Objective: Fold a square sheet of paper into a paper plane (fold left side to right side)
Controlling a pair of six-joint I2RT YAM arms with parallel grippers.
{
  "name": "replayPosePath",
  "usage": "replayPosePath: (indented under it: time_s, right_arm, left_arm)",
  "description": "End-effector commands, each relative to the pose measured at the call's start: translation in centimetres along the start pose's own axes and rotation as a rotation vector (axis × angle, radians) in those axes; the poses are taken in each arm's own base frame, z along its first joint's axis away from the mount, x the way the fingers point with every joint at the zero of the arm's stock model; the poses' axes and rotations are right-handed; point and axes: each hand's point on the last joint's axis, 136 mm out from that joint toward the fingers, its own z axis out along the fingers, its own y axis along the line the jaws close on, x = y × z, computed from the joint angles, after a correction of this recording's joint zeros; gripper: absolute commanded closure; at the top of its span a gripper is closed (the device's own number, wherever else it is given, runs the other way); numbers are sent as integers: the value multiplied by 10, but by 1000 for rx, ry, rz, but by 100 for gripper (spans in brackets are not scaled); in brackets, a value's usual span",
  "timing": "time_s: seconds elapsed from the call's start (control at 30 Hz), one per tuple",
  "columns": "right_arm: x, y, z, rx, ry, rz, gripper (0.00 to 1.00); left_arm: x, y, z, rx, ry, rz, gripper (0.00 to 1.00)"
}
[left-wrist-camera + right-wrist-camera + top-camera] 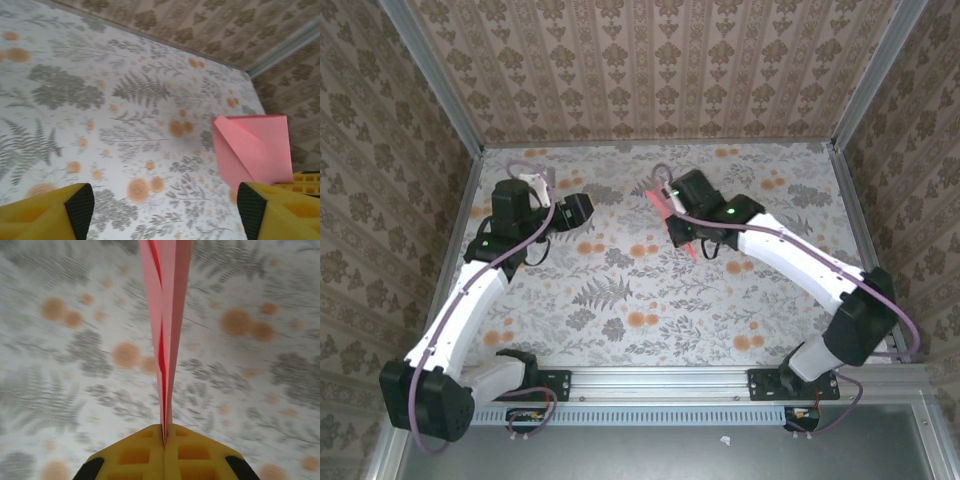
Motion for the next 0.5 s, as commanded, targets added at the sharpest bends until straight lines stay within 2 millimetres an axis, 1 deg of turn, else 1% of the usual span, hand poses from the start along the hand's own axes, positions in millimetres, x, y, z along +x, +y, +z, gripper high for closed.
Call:
replayPosePath:
  time_s: [0.0, 0.07, 0.2, 0.27, 0.4, 0.47]
  right_arm:
    - [27, -43, 2, 394, 170, -241, 98]
    - [26, -38, 11, 467, 202, -323, 98]
    - [29, -27, 36, 581, 282, -487, 98]
    - [32, -19, 51, 605, 317, -548, 97]
    - [45, -7, 80, 628, 399, -646, 97]
    - [48, -6, 87, 664, 423, -679, 97]
  left_arm:
    - [3, 29, -14, -142, -47, 1, 17]
    - [3, 34, -21, -166, -69, -7, 15]
    - [2, 39, -31, -185, -93, -18, 12]
    - [1, 40, -33, -188, -98, -21, 12]
    - [1, 40, -34, -183, -97, -30, 11]
    - [1, 40, -34, -179, -95, -30, 11]
